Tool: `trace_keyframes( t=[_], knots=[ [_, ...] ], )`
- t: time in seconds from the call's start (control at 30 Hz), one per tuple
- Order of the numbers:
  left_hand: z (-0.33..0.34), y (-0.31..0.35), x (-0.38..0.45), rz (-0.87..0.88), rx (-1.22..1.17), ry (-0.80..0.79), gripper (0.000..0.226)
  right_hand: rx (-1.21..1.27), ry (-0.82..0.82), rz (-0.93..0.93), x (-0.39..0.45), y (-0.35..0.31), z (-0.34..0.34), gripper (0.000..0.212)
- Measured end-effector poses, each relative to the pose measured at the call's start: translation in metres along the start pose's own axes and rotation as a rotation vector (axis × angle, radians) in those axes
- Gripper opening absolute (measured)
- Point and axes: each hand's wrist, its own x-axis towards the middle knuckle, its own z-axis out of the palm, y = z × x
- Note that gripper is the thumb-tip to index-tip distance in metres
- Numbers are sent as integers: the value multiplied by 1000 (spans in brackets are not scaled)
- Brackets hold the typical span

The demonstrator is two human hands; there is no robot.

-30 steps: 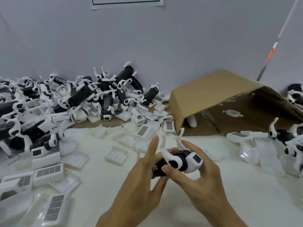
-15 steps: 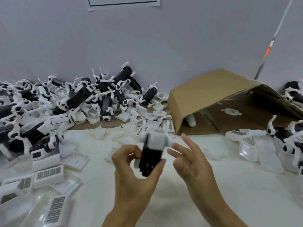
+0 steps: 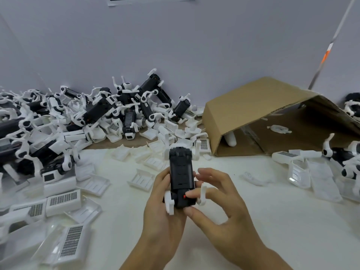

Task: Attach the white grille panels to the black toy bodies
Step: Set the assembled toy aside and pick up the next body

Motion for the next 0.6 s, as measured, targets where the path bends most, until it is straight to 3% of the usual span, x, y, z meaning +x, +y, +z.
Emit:
trace_keyframes(
  t=[0.37,0.6],
  knots=[
    [4,0,-6,33,-12,20,33,132,-62,83,1,-5,0,25],
    [3,-1,-6,-32,-29,35,41,76,13,88,0,-9,2,22]
  ],
)
